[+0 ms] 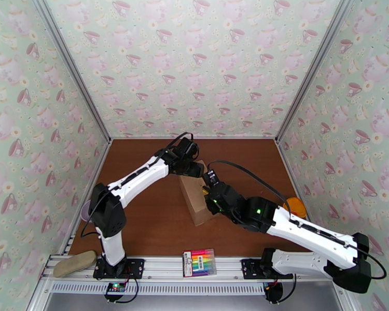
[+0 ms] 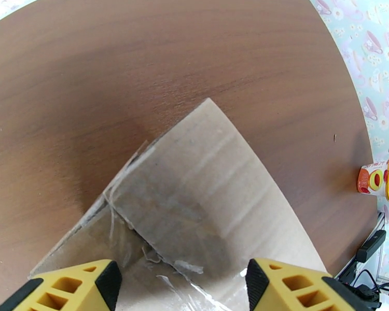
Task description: Unpack the express box
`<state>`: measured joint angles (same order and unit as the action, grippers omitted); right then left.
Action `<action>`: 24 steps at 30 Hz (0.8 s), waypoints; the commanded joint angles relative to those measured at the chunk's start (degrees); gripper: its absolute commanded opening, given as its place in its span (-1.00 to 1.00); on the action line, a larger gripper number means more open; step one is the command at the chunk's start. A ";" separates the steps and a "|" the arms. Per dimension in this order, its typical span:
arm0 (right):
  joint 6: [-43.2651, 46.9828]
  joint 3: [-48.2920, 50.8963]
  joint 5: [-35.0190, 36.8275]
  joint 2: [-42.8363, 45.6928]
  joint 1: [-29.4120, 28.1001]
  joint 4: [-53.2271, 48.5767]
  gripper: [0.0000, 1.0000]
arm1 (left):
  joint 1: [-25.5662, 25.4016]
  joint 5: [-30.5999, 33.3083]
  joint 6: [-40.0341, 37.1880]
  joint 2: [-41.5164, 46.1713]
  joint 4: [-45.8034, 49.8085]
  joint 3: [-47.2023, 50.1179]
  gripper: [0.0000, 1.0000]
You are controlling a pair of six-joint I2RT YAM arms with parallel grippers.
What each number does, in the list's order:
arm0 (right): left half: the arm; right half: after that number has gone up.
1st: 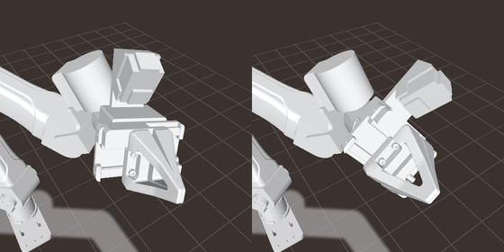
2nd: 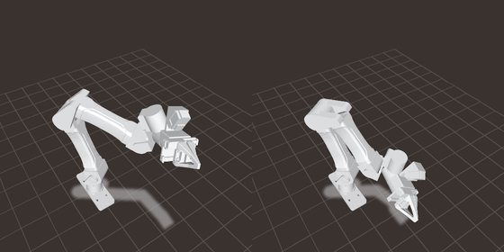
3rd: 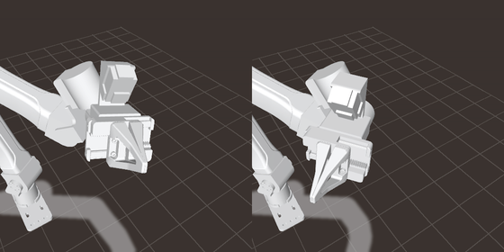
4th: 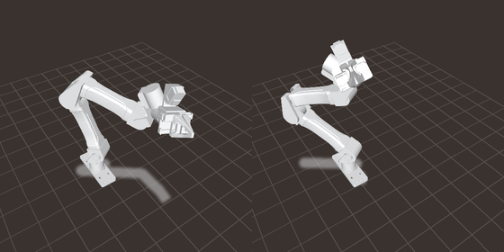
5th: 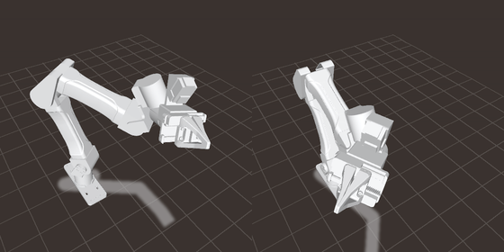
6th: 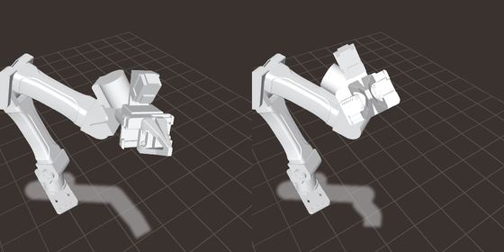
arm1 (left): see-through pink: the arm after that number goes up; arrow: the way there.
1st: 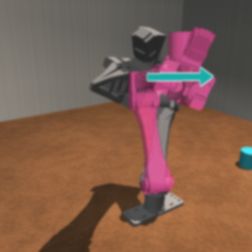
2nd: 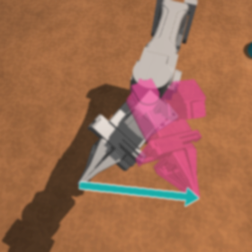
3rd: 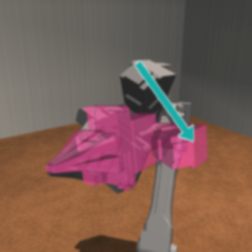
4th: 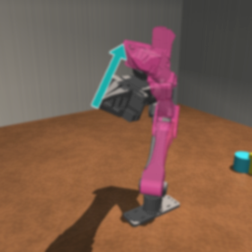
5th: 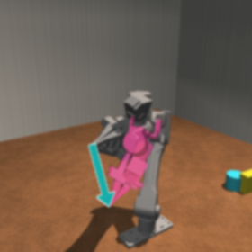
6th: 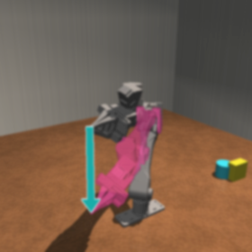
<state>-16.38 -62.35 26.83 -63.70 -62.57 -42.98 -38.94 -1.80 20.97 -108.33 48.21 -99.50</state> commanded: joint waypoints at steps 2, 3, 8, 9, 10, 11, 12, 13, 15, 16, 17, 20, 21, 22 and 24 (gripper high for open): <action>-1.10 -1.40 -1.42 1.52 -0.49 -4.54 -1.00 | 1.05 3.13 1.14 -7.07 2.80 1.17 0.42; -1.40 -1.16 -1.30 1.53 -0.57 -4.69 -1.00 | 1.18 2.35 1.47 -7.52 2.66 0.94 0.42; -2.72 -0.67 -1.34 0.54 -0.53 -5.50 -1.00 | 1.89 0.04 2.83 -10.10 2.81 -1.53 0.41; -2.86 -0.80 -1.35 0.30 -0.46 -5.89 -1.00 | 1.93 0.09 3.06 -10.43 2.99 -2.05 0.40; -3.20 -1.00 -1.17 0.08 -0.53 -6.45 -1.00 | 1.94 0.13 3.27 -10.66 3.03 -2.57 0.40; -3.54 -1.42 -1.00 -0.06 -0.52 -6.95 -1.00 | 1.96 0.03 3.49 -10.92 3.12 -3.09 0.40; -3.77 -1.71 -0.99 -0.06 -0.54 -7.36 -1.00 | 2.12 0.04 3.74 -11.08 3.17 -3.49 0.40; -4.06 -1.98 -1.05 0.08 -0.54 -7.66 -1.00 | 2.15 0.04 3.96 -11.27 3.22 -3.80 0.40; -4.90 -2.34 -1.13 0.28 -0.46 -8.01 -1.00 | 2.34 0.13 4.38 -11.37 3.17 -4.16 0.40; -5.24 -2.28 -1.17 0.37 -0.58 -8.09 -1.00 | 2.46 0.13 4.59 -11.16 3.00 -4.26 0.40; -5.66 -2.26 -0.94 0.25 -0.55 -8.18 -1.00 | 2.45 0.09 4.90 -10.82 2.74 -4.17 0.40; -6.48 -1.99 0.17 -0.93 -0.55 -9.01 -1.00 | 2.69 -0.04 5.37 -8.85 1.91 -3.91 0.40; -6.72 -2.11 0.40 -1.43 -0.53 -9.39 -1.00 | 2.85 -0.04 5.52 -7.97 1.66 -3.79 0.40; -6.86 -2.20 0.65 -1.96 -0.53 -9.60 -1.00 | 3.10 -0.04 5.78 -6.83 1.39 -3.57 0.40; -7.12 -2.30 0.77 -2.73 -0.50 -9.75 -1.00 | 3.82 0.00 6.29 -4.42 0.44 -2.84 0.41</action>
<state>-22.00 -63.75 28.56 -65.34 -62.57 -46.41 -38.09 -4.38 25.98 -112.55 47.55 -105.21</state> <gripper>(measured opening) 0.204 0.703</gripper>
